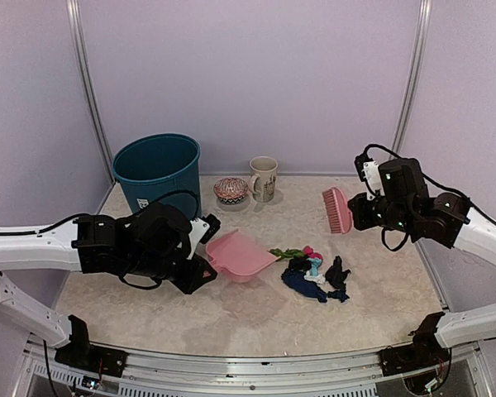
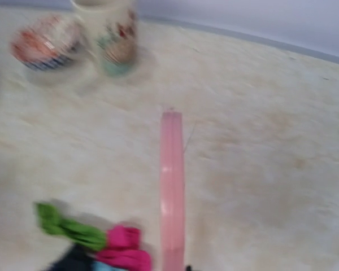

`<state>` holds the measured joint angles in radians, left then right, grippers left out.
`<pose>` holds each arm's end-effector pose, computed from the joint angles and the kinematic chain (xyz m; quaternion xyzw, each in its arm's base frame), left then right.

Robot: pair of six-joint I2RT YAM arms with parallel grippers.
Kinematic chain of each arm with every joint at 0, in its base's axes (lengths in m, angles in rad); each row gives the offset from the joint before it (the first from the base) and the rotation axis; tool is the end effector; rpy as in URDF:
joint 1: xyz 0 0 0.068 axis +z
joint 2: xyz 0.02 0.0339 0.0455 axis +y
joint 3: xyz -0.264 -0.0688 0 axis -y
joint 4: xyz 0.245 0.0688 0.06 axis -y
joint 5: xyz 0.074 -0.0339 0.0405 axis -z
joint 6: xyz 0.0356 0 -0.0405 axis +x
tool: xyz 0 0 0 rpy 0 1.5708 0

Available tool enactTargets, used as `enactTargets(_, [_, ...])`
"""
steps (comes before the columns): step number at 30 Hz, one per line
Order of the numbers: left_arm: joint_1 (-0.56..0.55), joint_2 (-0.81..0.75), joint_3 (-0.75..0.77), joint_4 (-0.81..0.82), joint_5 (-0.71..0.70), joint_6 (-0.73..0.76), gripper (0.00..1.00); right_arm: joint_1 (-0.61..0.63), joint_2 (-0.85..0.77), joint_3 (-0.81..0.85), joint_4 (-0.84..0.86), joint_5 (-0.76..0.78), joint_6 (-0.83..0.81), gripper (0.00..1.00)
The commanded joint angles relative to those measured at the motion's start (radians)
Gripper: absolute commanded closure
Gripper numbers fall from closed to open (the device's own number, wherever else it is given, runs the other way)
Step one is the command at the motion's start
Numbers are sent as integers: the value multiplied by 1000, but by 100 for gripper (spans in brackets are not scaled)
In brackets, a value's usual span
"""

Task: Sweep away the paper scraps from the table
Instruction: Sweep the paper scraps at the center of the board, then sweep the paper scraps into the dustpan.

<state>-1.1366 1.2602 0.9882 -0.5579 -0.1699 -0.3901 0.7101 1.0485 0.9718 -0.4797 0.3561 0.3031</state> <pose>0.1170 -0.2379 0.2763 0.3101 0.8761 -0.1922 0.3153 0.1812 0.1395 0.3266 -0.0896 0.8599 0.0966 0.4931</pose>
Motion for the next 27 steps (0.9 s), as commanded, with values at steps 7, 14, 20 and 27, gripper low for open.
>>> enactTargets(7, [-103,120,-10,-54,-41,-45,100,-21,186,85,-54,109,-199,100])
enactTargets(14, [-102,221,2,8,0,17,100,-2,333,176,-147,111,-271,100])
enactTargets(20, [-96,323,47,38,14,83,100,30,428,229,-164,78,-301,100])
enactTargets(27, [-71,410,96,61,20,111,100,130,563,300,-211,125,-276,100])
